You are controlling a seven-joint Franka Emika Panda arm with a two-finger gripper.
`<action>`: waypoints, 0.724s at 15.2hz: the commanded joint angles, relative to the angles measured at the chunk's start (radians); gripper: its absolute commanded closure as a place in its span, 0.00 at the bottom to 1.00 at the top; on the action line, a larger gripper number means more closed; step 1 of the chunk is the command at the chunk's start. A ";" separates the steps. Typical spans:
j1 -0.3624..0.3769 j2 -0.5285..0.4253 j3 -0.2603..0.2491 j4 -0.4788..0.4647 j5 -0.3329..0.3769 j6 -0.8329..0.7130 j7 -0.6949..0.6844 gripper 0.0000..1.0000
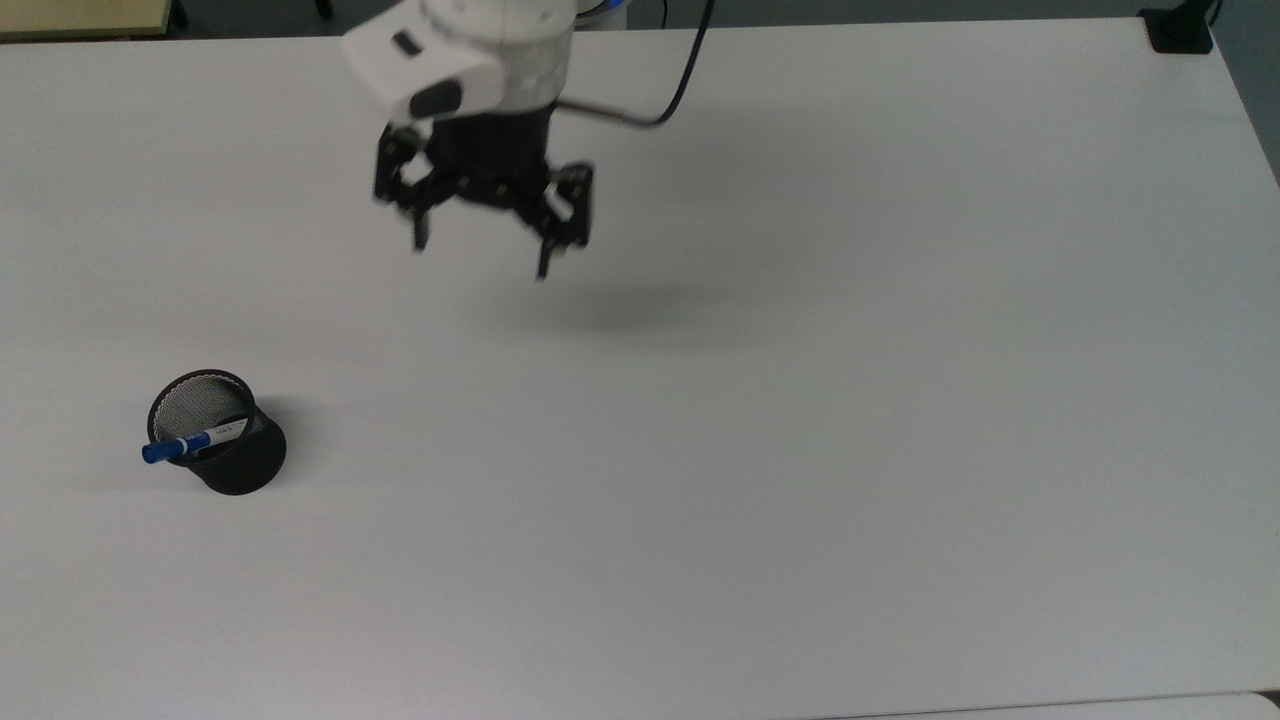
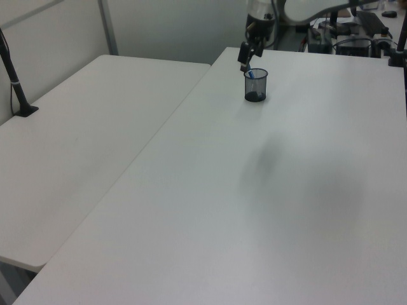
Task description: Insert the marker
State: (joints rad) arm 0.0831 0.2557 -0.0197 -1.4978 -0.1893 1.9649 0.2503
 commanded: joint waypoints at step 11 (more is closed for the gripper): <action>0.007 -0.187 -0.016 -0.091 0.131 -0.337 -0.158 0.00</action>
